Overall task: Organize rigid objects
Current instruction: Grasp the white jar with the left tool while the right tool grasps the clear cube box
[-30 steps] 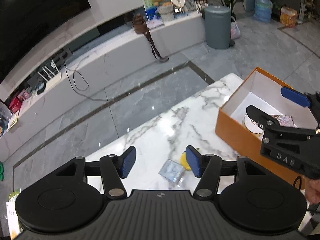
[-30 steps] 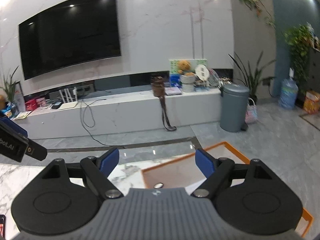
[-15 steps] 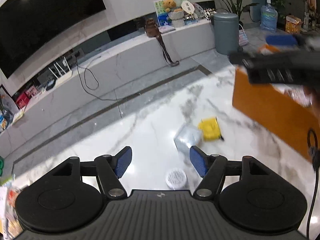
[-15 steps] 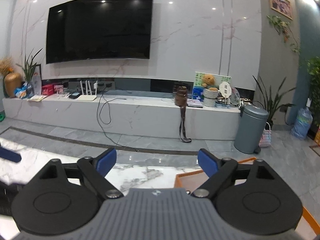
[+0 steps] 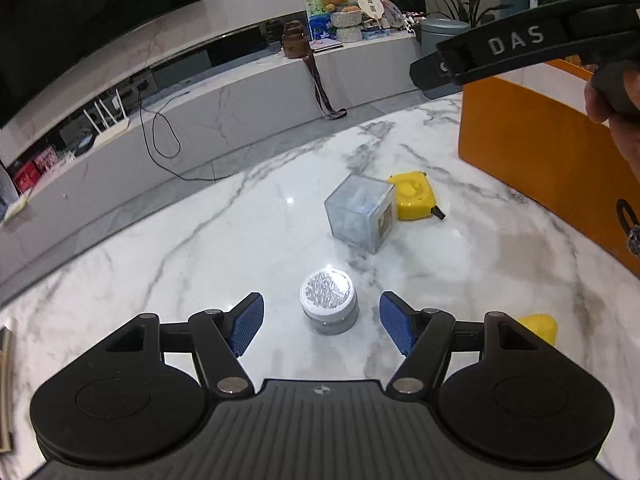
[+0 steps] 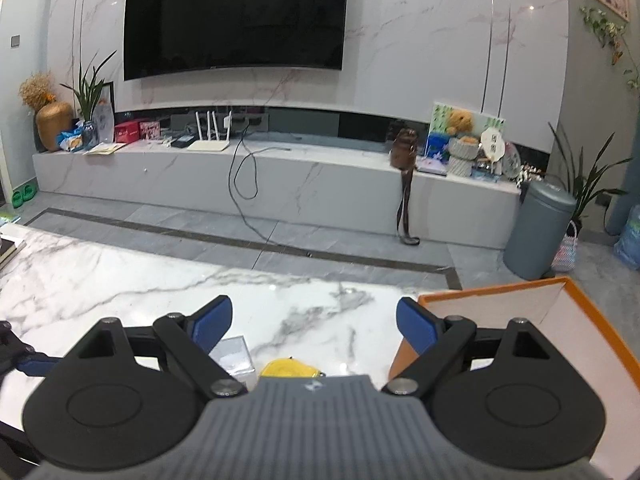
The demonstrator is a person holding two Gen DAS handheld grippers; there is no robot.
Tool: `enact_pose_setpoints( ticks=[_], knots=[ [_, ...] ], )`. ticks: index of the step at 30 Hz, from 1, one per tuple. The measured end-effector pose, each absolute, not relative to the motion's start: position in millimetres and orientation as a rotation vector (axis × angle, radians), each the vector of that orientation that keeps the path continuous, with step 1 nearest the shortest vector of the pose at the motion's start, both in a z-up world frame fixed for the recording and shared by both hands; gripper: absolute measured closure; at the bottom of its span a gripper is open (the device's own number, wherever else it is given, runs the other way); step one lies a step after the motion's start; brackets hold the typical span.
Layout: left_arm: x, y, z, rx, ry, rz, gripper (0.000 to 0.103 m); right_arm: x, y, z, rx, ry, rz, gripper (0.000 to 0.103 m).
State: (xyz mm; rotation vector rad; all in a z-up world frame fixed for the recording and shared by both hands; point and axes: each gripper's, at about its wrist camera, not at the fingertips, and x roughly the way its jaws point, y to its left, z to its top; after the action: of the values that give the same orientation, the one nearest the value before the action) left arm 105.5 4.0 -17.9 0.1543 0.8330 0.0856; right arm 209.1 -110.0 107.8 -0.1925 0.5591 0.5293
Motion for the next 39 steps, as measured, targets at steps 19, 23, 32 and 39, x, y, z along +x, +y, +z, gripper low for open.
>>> enact_pose_setpoints(
  ticks=[19, 23, 32, 39],
  knots=[
    [137.3, 26.6, -57.7, -0.015, 0.846, 0.057, 0.024, 227.8, -63.3, 58.8, -0.276, 0.681, 0.644, 0.022],
    [141.9, 28.8, -63.8, -0.029, 0.852, 0.045, 0.029, 229.6, -55.9, 49.7, -0.299, 0.700, 0.675, 0.022],
    [140.9, 33.9, -61.3, -0.027, 0.845, 0.041, 0.053, 234.1, -35.7, 34.5, -0.311, 0.739, 0.699, 0.024],
    [134.3, 42.0, -59.3, -0.031, 0.869, 0.035, 0.057, 235.9, -21.9, 24.1, -0.321, 0.754, 0.706, 0.032]
  ],
)
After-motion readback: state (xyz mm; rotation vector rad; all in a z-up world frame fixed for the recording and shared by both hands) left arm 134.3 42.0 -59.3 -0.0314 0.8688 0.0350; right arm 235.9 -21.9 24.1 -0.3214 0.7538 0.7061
